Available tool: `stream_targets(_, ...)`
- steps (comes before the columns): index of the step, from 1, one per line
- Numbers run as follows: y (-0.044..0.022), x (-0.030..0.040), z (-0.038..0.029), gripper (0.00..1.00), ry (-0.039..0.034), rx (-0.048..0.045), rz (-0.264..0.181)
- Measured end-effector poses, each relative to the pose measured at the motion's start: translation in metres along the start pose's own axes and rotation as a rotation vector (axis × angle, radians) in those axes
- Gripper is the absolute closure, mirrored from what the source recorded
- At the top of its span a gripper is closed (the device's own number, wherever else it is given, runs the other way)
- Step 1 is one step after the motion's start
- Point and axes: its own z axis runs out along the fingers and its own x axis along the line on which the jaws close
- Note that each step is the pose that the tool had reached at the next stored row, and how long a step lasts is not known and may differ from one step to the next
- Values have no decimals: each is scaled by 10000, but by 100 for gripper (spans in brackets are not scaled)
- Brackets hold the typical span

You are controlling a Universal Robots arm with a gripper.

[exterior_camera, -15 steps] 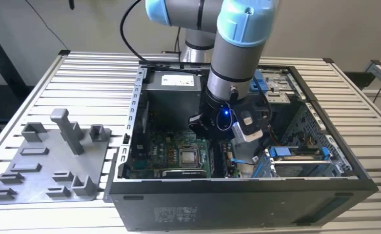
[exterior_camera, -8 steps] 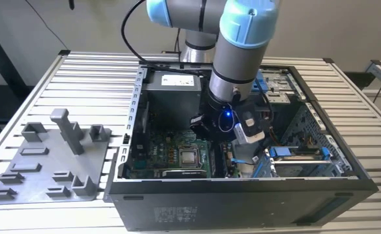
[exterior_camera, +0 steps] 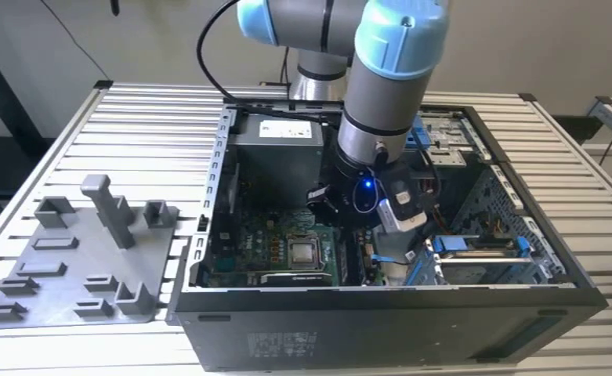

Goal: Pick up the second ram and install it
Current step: 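Insert the second ram into the second slot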

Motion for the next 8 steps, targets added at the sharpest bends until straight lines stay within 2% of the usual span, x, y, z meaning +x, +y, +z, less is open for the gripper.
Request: stream_targets(8, 12, 7, 4, 86, -1, 6, -101)
